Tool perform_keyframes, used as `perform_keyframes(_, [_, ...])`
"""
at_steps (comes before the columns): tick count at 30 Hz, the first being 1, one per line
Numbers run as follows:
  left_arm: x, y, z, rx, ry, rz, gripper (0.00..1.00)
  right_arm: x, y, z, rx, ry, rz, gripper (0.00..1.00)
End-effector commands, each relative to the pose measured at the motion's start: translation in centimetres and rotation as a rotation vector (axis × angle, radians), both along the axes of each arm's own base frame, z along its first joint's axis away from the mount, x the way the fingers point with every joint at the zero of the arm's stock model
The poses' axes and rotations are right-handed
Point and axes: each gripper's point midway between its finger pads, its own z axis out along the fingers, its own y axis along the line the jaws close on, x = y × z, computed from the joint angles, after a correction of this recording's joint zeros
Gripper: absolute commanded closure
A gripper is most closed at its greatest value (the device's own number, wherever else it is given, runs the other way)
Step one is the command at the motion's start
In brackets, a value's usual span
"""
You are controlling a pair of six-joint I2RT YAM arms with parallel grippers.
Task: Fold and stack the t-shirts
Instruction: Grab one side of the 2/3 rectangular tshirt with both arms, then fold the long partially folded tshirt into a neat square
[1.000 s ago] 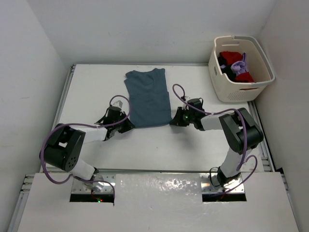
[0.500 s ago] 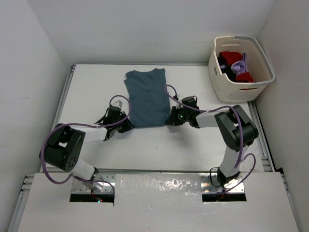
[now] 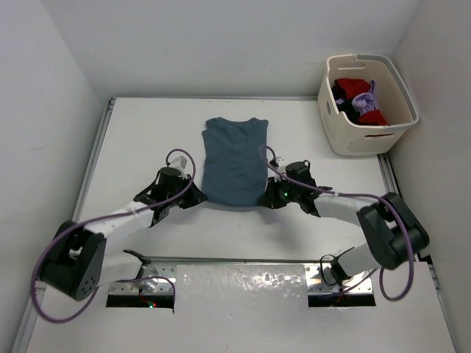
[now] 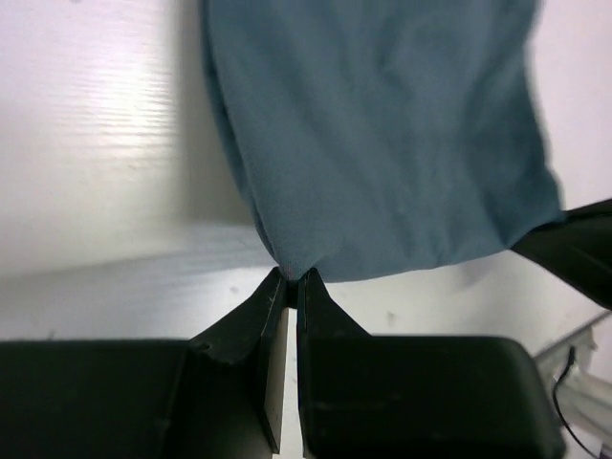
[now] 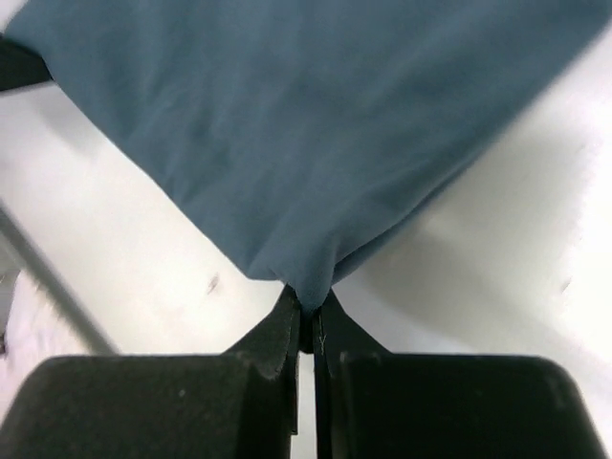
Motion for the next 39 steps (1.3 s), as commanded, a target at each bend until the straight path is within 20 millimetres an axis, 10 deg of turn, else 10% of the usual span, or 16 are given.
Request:
perform_keyframes(1, [-1.3,-1.0,3.5,-0.037,-0.078,-0.058,1.00,-2.3,-0.3,1.1,0.014,0.003,0.024,1.00])
perform_keyframes(10, [0.0,-1.5,9.6,-0.085,-0.222,-0.053,1.00,1.6,-1.0,8.6,0.024,-0.208,-0.092,1.00])
perform_keyframes(23, [12.3,-1.5,17.1,0.033,-0.409,0.119,1.00,12.5,-1.7,14.3,0.094,-0.285,-0.213,1.00])
perform_keyframes(39, [21.8,-0.1,16.9,0.121,-0.395,0.171,1.00,23.3,-2.0,15.5,0.172,-0.299,-0.246,1.00])
